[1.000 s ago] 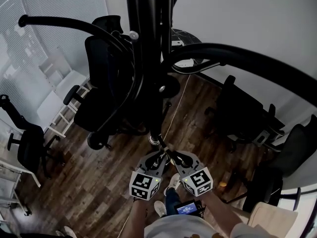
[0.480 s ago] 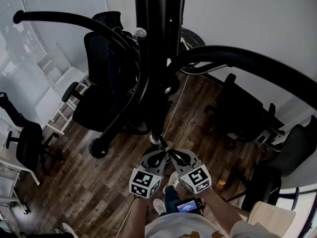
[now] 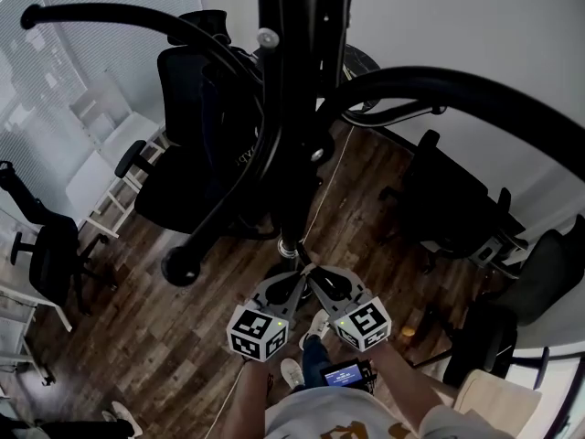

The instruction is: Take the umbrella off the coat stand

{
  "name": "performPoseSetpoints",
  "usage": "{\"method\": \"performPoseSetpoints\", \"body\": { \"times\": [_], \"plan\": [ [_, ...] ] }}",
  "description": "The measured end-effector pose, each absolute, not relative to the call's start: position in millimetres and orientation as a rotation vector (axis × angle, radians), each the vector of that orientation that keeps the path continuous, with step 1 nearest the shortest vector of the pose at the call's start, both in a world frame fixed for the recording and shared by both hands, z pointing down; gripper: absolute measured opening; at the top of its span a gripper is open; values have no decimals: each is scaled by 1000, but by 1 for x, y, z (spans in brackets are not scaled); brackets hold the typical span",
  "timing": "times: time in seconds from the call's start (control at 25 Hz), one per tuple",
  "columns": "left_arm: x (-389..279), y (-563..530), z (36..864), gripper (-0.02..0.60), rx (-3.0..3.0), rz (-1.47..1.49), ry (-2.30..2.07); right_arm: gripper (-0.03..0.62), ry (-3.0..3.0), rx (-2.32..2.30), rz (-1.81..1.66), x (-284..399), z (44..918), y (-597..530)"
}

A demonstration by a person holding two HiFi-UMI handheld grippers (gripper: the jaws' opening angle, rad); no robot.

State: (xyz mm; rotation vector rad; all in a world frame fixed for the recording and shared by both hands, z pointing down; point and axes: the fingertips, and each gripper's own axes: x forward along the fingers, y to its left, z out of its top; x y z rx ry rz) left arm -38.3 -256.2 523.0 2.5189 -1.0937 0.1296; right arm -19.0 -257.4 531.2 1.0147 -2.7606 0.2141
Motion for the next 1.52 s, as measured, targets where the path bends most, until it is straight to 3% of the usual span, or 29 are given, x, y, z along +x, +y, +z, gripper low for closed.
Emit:
{"method": "performPoseSetpoints", "body": {
  "times": [0.84,1.12,1.52],
  "plan": [
    [-47,-255,521,25,2493,106,-1085,78,-2801,1067,370,-31,532,-265],
    [-45,-254,521,25,2486,104,-1084,20,-2773,1078,352,-33,533,-266],
    [-43,-256,523,23,2450,60,-1080,14,-2801,1113,519,-26,534,-264]
  ]
}}
